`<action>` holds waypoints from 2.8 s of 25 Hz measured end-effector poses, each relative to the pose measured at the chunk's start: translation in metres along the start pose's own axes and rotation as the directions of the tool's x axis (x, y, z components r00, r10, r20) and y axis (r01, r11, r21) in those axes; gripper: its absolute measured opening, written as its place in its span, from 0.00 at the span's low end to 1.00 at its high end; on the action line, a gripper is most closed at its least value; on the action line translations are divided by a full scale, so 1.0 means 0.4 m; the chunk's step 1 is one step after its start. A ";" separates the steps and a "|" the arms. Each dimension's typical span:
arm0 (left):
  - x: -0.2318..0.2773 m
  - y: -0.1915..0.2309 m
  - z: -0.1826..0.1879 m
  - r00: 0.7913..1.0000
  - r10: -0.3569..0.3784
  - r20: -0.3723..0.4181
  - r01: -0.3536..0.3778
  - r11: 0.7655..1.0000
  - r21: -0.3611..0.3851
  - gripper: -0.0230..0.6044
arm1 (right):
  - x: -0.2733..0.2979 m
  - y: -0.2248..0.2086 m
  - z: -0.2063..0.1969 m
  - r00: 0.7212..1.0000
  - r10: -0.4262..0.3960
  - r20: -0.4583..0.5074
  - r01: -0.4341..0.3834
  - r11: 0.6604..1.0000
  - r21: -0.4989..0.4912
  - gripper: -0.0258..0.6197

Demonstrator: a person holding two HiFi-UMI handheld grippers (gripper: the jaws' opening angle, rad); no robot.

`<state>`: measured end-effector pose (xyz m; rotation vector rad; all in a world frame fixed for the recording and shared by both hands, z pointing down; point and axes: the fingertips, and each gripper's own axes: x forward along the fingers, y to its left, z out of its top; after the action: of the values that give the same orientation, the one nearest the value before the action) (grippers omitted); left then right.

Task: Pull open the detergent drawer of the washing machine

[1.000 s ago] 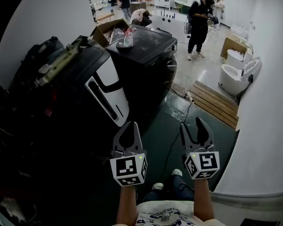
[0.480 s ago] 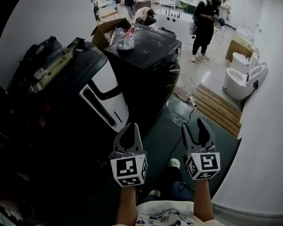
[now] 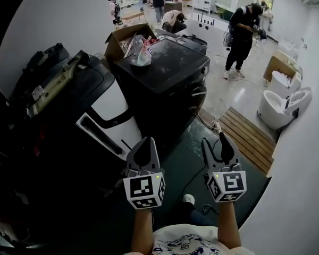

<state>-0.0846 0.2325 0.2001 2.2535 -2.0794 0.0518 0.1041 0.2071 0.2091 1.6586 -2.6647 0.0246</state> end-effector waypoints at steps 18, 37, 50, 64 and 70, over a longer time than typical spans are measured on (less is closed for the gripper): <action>0.305 -0.088 -0.015 0.991 0.132 -0.039 -0.131 0.991 0.010 0.06 | 0.269 -0.287 -0.023 0.994 0.112 -0.003 -0.112 0.993 0.040 0.41; 0.611 0.008 -0.056 0.988 0.130 -0.081 -0.131 0.991 -0.007 0.06 | 0.581 -0.332 -0.088 0.990 0.136 -0.046 -0.133 0.989 0.069 0.41; 0.934 0.163 -0.042 0.992 0.073 -0.106 -0.072 0.997 0.009 0.06 | 0.919 -0.331 -0.109 0.991 0.103 -0.088 -0.095 0.991 0.089 0.41; 1.109 0.258 -0.126 0.986 -0.007 -0.165 0.007 1.000 0.001 0.06 | 1.103 -0.276 -0.209 0.980 0.137 -0.145 -0.126 0.988 0.085 0.41; 1.129 0.290 -0.182 0.981 -0.010 -0.194 0.009 1.000 -0.009 0.06 | 1.137 -0.264 -0.265 0.973 0.144 -0.181 -0.115 0.981 0.158 0.41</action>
<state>-0.1615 -0.2198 0.3103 2.1564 -1.9652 0.2524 -0.0026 -0.2458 0.3212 1.4282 -2.6740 0.3703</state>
